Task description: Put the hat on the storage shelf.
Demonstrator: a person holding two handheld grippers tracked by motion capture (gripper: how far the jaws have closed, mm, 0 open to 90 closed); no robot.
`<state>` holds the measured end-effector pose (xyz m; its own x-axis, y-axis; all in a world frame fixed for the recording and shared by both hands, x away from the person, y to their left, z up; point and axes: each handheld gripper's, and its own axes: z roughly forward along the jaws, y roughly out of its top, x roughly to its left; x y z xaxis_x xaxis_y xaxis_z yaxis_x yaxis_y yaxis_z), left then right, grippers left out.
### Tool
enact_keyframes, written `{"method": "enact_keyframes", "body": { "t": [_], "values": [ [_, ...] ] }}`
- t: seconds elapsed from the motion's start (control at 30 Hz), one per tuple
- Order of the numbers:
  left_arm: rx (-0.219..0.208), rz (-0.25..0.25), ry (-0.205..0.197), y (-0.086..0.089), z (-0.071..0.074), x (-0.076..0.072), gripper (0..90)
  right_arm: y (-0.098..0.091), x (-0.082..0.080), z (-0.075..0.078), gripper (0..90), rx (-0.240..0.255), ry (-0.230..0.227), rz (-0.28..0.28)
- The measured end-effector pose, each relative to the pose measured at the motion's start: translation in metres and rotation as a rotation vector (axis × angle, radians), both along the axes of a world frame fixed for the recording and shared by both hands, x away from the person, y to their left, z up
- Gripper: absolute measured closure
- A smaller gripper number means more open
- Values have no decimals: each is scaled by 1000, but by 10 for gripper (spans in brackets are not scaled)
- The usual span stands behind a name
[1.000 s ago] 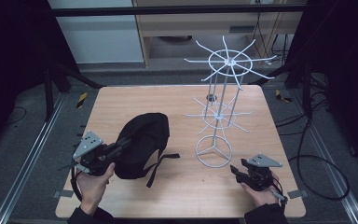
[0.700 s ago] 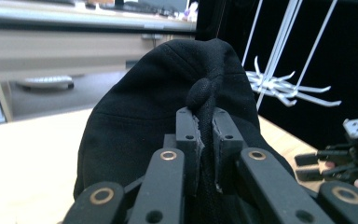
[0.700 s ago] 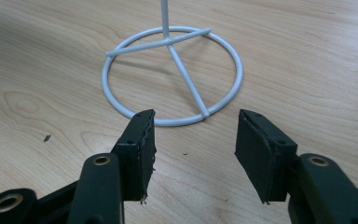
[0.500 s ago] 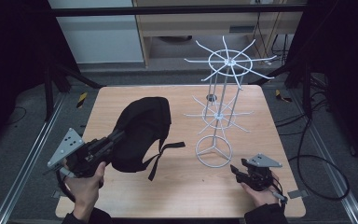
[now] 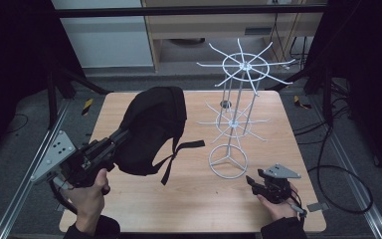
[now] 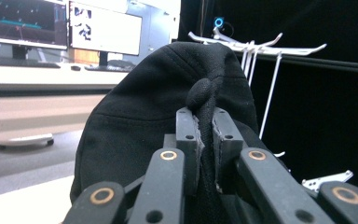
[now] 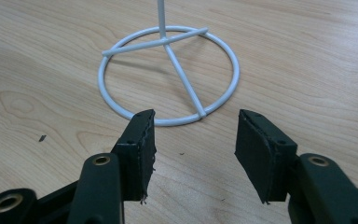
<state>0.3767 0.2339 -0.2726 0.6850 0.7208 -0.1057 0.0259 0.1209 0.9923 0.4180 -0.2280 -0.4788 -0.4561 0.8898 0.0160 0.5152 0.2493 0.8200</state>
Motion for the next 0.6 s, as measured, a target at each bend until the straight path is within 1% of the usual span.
{"method": "enact_keyframes", "body": {
  "t": [0.03, 0.07, 0.17, 0.23, 0.27, 0.3, 0.4, 0.47, 0.5, 0.57, 0.6],
  "values": [
    [0, 0, 0, 0, 0, 0, 830, 0, 0, 0, 474, 0, 0, 0],
    [1, -7, -11, -3, 5, -2, 829, 0, 0, 0, 475, -1, -1, -1],
    [0, -13, -21, -5, 9, -3, 829, -1, 1, 0, 475, -4, -4, -2],
    [-6, -19, -32, -8, 15, -4, 829, -1, 1, 0, 475, -4, -5, -2],
    [-15, -28, -40, -9, 19, -4, 829, -1, 1, -1, 474, -4, -4, -2],
    [-15, -28, -40, -9, 19, -4, 829, -1, 1, -1, 474, -4, -4, -2],
    [-26, -41, -59, -14, 30, -6, 829, -1, 1, 0, 474, -5, -4, -3],
    [-38, -57, -75, -20, 38, -8, 829, -1, 1, 0, 474, -4, -4, -4],
    [-38, -57, -75, -20, 38, -8, 830, -1, 1, 0, 474, -4, -4, -4],
    [-37, -67, -80, -24, 42, -9, 830, -1, 1, 0, 475, -5, -4, -3],
    [-37, -78, -84, -29, 48, -8, 829, -1, 1, 0, 474, -3, -3, -3]
  ]
}}
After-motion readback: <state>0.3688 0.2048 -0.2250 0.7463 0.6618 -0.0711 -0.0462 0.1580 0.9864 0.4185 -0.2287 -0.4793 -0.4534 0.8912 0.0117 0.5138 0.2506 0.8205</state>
